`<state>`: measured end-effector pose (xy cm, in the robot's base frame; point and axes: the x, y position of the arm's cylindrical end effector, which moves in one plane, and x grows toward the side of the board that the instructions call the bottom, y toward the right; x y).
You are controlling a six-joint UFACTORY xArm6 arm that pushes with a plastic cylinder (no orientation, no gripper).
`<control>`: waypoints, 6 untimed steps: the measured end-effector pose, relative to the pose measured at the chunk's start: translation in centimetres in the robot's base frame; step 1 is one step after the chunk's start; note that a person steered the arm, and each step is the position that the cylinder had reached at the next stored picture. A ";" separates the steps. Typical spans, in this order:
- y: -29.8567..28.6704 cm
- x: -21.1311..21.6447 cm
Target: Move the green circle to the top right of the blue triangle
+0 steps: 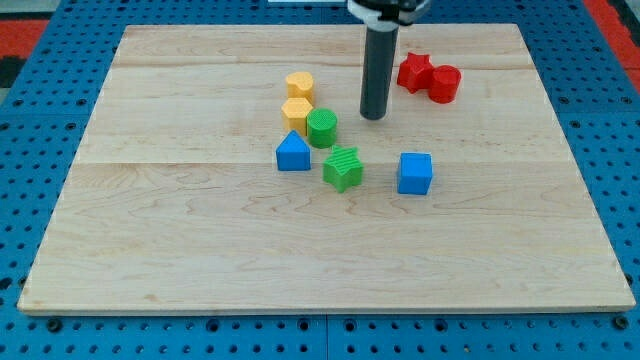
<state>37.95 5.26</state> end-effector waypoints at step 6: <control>-9.2 -0.3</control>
